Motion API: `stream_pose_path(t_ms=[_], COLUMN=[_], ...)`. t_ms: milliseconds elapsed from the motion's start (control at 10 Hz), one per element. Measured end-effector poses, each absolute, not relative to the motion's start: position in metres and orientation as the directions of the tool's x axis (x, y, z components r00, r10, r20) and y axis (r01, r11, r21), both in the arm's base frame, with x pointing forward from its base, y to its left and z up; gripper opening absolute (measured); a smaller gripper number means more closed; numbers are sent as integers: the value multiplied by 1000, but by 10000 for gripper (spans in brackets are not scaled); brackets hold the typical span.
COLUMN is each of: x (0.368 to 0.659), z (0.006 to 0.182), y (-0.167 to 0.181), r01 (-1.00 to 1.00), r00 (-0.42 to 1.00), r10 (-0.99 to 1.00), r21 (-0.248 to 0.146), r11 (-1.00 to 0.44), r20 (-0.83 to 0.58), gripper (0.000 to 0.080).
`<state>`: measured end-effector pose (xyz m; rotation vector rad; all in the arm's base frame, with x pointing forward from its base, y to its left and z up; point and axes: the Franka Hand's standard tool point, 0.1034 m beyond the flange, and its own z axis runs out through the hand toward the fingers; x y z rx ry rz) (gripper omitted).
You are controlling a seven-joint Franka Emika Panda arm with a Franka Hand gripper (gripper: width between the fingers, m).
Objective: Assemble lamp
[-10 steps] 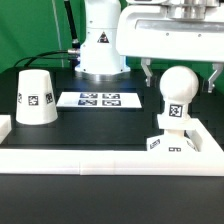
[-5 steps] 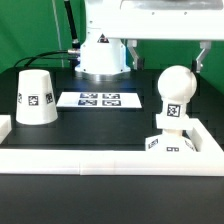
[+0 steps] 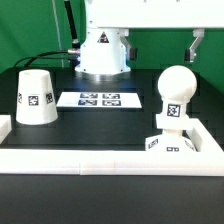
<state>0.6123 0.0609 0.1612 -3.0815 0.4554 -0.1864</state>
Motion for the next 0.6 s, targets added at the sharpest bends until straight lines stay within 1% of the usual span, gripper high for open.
stream_pose_path(t_ms=[200,300,500,600], x=[608,597,573,566], z=[156,154,149,146], y=[60,53,27,11], r01=[-290,-299,-300,-283], r00=[950,949,951,957], r10=[-292,-300,-300,-283], r21=[-36,-31,-12,-7], r11=[-956,-954,-954,-959], r20=[107,94,71,71], gripper=[698,698,698,698])
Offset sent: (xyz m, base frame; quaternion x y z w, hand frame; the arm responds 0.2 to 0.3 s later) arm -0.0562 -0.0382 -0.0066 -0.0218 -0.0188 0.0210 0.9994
